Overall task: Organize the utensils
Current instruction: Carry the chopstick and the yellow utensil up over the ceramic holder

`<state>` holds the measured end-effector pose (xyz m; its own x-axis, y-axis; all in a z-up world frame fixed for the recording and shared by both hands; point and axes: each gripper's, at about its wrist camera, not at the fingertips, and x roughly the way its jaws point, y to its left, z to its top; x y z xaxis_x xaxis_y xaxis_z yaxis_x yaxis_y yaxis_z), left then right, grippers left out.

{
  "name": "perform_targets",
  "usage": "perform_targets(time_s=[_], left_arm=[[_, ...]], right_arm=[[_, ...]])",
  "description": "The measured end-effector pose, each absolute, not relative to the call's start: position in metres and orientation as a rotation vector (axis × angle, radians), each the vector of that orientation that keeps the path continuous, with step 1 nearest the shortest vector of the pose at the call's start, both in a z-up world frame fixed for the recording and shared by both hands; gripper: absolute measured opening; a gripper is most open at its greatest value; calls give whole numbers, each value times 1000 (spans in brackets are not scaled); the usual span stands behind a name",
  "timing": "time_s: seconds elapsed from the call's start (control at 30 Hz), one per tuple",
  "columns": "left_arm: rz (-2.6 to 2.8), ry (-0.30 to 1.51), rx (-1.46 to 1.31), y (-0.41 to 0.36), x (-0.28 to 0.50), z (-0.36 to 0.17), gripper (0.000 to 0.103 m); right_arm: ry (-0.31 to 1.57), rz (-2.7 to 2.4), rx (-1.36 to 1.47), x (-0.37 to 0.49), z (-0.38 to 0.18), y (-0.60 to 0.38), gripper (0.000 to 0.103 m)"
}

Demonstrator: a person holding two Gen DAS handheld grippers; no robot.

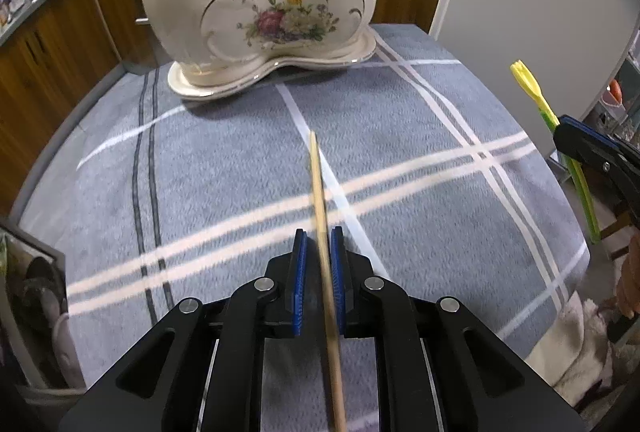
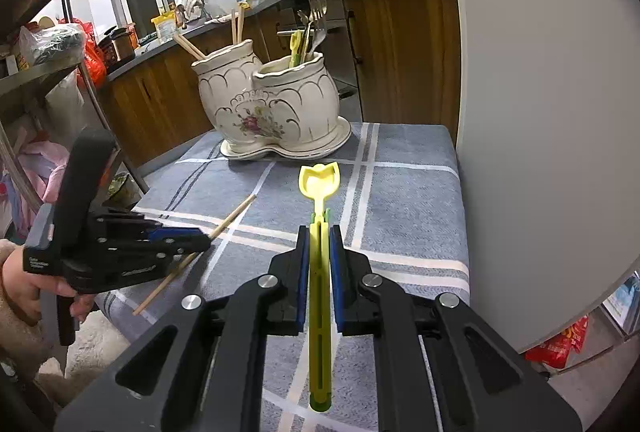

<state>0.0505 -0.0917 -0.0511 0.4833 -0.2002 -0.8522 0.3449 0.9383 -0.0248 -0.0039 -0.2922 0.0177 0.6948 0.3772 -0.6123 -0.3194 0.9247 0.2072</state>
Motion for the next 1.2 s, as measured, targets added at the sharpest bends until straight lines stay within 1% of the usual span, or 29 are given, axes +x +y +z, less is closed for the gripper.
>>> perform_targets(time_s=[0.13,0.27,0.47,0.6,0.77,0.87,1.0,1.2], left_arm=[[-371,967,128,-85,49,-47,5],[-425,894,85,-69,39,-30,5],[-479,670,-21,-40,36,24,5],[-447,503,-74,-28,65,68,5],[-426,382,-128,-22,102,106,5],[-406,312,-168,-22,126,121,5],[-367,241,-187,-26,152,130,5],[-268,180,-184,-30,176,125,5]], right_arm=[[677,386,92,-1,23,-292,10],[648,389,107,10,30,-291,10],[574,415,160,40,53,-286,10],[471,448,219,73,77,-276,10],[372,462,295,112,96,-267,10],[331,479,356,135,99,-264,10],[334,488,454,168,89,-258,10],[312,455,426,184,74,-240,10]])
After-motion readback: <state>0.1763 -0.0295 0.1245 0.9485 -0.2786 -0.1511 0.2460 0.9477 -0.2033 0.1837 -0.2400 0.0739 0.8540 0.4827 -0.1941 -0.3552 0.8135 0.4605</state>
